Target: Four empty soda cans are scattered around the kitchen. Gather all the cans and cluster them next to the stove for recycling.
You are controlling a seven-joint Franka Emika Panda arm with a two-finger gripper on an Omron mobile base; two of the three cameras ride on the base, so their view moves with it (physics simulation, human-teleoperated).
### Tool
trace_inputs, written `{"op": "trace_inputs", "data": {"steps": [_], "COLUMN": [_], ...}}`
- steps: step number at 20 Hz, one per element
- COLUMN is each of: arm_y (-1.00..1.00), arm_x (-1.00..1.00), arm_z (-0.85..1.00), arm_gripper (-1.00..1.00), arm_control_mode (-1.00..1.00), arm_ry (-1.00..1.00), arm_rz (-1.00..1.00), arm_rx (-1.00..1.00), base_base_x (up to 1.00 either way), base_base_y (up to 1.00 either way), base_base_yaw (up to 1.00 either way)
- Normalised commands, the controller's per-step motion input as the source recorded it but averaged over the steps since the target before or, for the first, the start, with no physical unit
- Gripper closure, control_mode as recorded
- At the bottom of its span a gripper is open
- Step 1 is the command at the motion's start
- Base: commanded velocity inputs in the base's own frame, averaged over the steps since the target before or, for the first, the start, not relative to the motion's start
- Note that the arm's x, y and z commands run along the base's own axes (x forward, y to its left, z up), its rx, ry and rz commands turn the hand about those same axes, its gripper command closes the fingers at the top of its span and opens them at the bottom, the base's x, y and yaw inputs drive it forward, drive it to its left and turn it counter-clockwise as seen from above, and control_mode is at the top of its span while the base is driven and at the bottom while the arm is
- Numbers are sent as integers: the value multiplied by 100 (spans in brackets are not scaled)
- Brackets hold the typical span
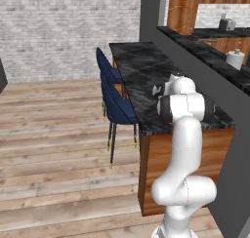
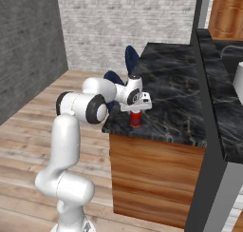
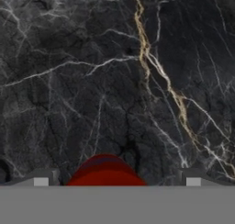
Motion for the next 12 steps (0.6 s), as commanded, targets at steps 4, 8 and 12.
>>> {"op": "trace_inputs", "data": {"steps": [4, 8, 12], "arm_y": [0, -3, -7], "arm_x": [0, -3, -8], "arm_z": [-8, -8, -11], "arm_gripper": [-100, -100, -100], "arm_control_mode": [-100, -100, -100], "arm_ry": [0, 0, 1], "arm_rz": [0, 0, -1], "arm_rx": [0, 0, 0], "base_base_x": [0, 0, 0], "base_base_y": [0, 0, 0], "base_base_yaw": [0, 0, 0]}}
